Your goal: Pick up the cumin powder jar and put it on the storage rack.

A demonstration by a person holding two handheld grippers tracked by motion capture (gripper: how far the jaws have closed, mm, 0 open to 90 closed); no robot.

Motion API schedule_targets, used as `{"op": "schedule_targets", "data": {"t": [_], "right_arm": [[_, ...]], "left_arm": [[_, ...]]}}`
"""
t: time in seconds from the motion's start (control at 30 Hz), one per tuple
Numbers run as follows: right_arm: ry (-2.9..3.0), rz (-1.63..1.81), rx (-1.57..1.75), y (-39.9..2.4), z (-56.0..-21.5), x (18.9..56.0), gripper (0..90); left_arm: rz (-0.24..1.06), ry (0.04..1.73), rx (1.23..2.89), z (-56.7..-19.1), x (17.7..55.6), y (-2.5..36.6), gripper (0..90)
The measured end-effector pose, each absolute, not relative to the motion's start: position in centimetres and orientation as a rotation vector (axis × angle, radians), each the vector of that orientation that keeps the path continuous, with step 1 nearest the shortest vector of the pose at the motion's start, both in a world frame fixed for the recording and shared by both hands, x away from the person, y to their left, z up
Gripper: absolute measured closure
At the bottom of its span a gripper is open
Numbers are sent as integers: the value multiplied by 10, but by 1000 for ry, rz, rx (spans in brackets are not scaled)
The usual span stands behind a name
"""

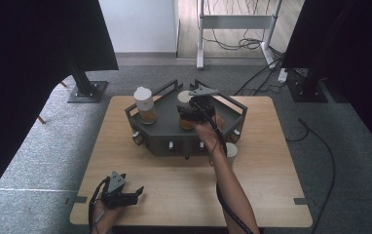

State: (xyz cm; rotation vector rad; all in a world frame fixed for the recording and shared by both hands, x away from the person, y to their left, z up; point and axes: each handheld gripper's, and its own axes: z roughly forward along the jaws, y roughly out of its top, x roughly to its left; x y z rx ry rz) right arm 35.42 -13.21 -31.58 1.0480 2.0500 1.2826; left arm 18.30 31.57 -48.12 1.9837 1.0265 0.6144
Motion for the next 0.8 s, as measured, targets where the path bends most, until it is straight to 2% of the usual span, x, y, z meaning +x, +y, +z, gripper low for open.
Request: {"op": "schedule_targets", "data": {"t": [0.17, 0.4, 0.5, 0.8], "right_arm": [[2049, 1298, 1039, -134, -317, 355, 304], [2066, 1299, 1022, -137, -316, 356, 161], [2059, 1313, 1030, -139, -316, 355, 126], [2056, 1337, 1022, -147, -318, 349, 114]], "left_arm": [[618, 1029, 1982, -481, 183, 316, 110], [622, 1024, 1987, -481, 183, 315, 110], [622, 1024, 1986, -481, 182, 315, 110], [622, 1023, 1989, -482, 183, 314, 110]]}}
